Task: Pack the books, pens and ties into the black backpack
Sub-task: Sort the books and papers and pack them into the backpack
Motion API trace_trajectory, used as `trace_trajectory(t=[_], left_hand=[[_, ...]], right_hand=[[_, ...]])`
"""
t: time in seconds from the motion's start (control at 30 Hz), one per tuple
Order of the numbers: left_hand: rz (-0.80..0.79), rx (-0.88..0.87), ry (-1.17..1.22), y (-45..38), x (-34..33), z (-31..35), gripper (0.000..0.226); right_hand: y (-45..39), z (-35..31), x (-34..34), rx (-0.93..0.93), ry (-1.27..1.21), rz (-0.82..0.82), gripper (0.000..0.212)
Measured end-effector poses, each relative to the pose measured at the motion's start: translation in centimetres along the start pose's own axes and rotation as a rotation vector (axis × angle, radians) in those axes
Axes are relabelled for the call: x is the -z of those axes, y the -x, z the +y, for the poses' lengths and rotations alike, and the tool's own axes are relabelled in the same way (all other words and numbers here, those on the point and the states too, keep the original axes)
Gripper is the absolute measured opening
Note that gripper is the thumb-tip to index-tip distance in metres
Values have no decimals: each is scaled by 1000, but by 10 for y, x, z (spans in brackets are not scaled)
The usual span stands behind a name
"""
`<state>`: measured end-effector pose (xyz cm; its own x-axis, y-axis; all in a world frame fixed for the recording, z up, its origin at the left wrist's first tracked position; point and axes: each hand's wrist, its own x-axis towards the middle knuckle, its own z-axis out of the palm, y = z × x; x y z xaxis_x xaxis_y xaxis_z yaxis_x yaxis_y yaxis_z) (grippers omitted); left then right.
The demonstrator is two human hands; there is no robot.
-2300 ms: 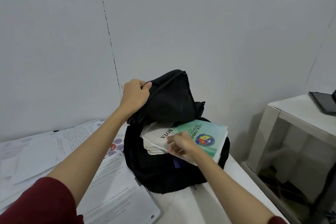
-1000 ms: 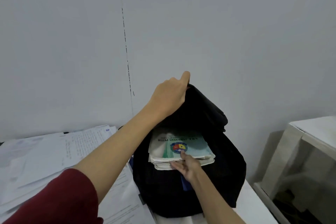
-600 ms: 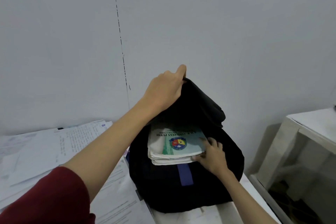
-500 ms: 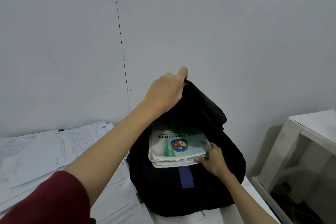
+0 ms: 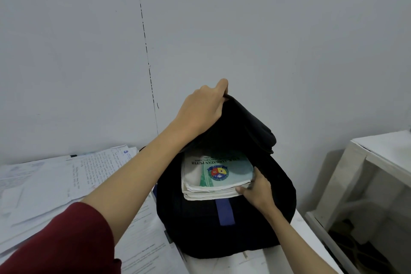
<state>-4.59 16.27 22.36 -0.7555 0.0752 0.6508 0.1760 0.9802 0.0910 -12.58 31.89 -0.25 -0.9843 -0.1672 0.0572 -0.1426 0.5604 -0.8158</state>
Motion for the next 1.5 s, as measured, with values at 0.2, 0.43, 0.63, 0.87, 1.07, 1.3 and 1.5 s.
trace_trajectory(t=[0.2, 0.43, 0.63, 0.87, 1.07, 1.3, 1.5], left_hand=[[-10, 8, -9, 4, 1, 2, 16], [-4, -17, -21, 10, 7, 1, 16], [-25, 4, -13, 16, 2, 3, 16], [-15, 49, -10, 23, 5, -7, 15], [-36, 114, -10, 34, 0, -9, 16], [-126, 327, 174, 84, -17, -31, 10], [-409, 542, 440, 175, -27, -32, 17]], right_hand=[[22, 1, -18, 183, 206, 172, 79], [15, -9, -27, 325, 616, 96, 36], [39, -38, -57, 706, 458, 184, 36], [34, -61, -103, 629, 456, -73, 15], [48, -63, -89, 680, 309, 56, 10], [99, -77, -17, 968, -9, 652, 17], [104, -85, -21, 941, 206, 347, 25]])
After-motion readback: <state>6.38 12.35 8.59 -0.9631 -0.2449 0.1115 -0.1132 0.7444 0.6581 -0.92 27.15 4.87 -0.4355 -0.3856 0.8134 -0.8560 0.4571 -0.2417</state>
